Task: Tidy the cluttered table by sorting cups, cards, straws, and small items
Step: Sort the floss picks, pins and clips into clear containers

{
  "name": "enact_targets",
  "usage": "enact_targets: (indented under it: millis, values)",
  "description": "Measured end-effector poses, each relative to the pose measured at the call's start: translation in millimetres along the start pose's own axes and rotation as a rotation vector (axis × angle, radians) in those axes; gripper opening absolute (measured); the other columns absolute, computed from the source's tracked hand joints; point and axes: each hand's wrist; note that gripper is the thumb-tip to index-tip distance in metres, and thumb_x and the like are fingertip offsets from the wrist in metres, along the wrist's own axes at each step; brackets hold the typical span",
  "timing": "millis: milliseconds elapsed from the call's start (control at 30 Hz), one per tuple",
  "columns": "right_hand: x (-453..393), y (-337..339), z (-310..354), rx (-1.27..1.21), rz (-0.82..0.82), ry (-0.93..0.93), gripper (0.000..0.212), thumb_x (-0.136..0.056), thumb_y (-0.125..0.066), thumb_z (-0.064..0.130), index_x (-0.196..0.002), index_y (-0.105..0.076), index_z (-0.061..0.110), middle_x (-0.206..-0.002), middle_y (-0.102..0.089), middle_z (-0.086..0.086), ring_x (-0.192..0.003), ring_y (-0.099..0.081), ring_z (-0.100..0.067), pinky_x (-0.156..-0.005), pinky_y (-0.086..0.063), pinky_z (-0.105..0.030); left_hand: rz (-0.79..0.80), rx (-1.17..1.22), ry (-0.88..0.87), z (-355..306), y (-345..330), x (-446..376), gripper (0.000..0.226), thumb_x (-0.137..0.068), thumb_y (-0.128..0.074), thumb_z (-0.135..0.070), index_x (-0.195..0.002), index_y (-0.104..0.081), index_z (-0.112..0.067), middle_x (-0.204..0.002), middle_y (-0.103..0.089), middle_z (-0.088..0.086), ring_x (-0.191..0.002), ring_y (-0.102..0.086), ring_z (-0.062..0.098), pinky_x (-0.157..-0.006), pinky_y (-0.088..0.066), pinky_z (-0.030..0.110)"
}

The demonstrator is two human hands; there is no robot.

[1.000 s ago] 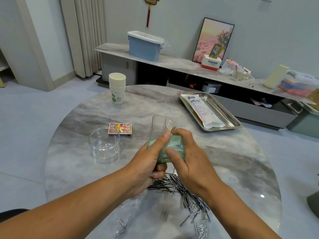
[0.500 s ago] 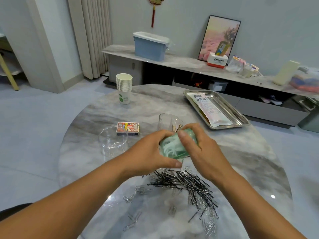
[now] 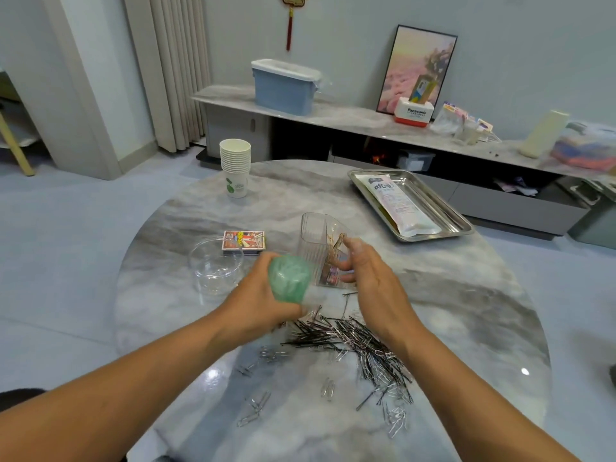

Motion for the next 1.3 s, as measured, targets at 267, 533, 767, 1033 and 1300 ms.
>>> enact_targets:
  millis: [267,533,767,1033,1300]
  values:
    - [24,10,-50,0.14,0.001,-0.08,0.066,-0.099,-0.027,0.063,-0.118,-0.067,0.015,-0.113,-0.069,0.002,-0.11,-0.061,-0.015,-0.092,-0.045,-0.031,-0.04,-0.106,0.121,39,33,26,0.074,-0.06,-0.097,-0.021,-0.112,-0.046,-0.033,-0.104,-0.063,-0.004,-0.087,-0.064,0.008,-0.066,-0.05,0.017]
    - [48,5,-86,0.28,-0.022,-0.067,0.044,-0.107,-0.036,0.044,-0.142,-0.054,0.024,-0.138,-0.055,0.007,-0.121,-0.042,0.002,-0.1,-0.029,-0.019,-0.15,-0.148,0.153,56,51,42,0.096,-0.062,-0.096,-0.018,-0.136,-0.037,-0.034,-0.121,-0.055,-0.004,-0.097,-0.059,0.013,-0.068,-0.043,0.012]
    - [61,1,-96,0.291,-0.042,-0.068,0.052,-0.106,-0.033,0.049,-0.15,-0.044,0.023,-0.148,-0.047,0.007,-0.128,-0.037,0.004,-0.107,-0.026,-0.018,-0.248,-0.445,-0.274,46,40,45,0.094,-0.076,-0.084,-0.042,-0.152,-0.03,-0.033,-0.151,-0.035,-0.01,-0.14,-0.032,0.007,-0.112,-0.031,0.027]
    - [68,-1,-113,0.401,-0.06,-0.058,0.054,-0.106,-0.034,0.048,-0.151,-0.043,0.02,-0.15,-0.048,0.003,-0.14,-0.04,-0.012,-0.117,-0.03,-0.031,0.06,-0.598,-0.408,42,-17,57,0.064,-0.102,-0.034,-0.053,-0.16,-0.015,-0.033,-0.166,-0.009,-0.016,-0.15,0.004,-0.005,-0.12,-0.003,0.018]
    - [67,-9,-117,0.438,-0.105,-0.05,0.058,-0.104,-0.036,0.051,-0.152,-0.041,0.02,-0.154,-0.044,0.003,-0.142,-0.035,-0.014,-0.119,-0.023,-0.028,0.133,-0.672,-0.171,69,-25,62,0.073,-0.097,-0.025,-0.068,-0.158,0.003,-0.041,-0.167,0.01,-0.01,-0.152,0.013,0.007,-0.123,0.0,0.029]
Point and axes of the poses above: each hand's wrist, its own x-axis away from the middle knuckle, its own y-axis out of the back of the hand, z = x × y
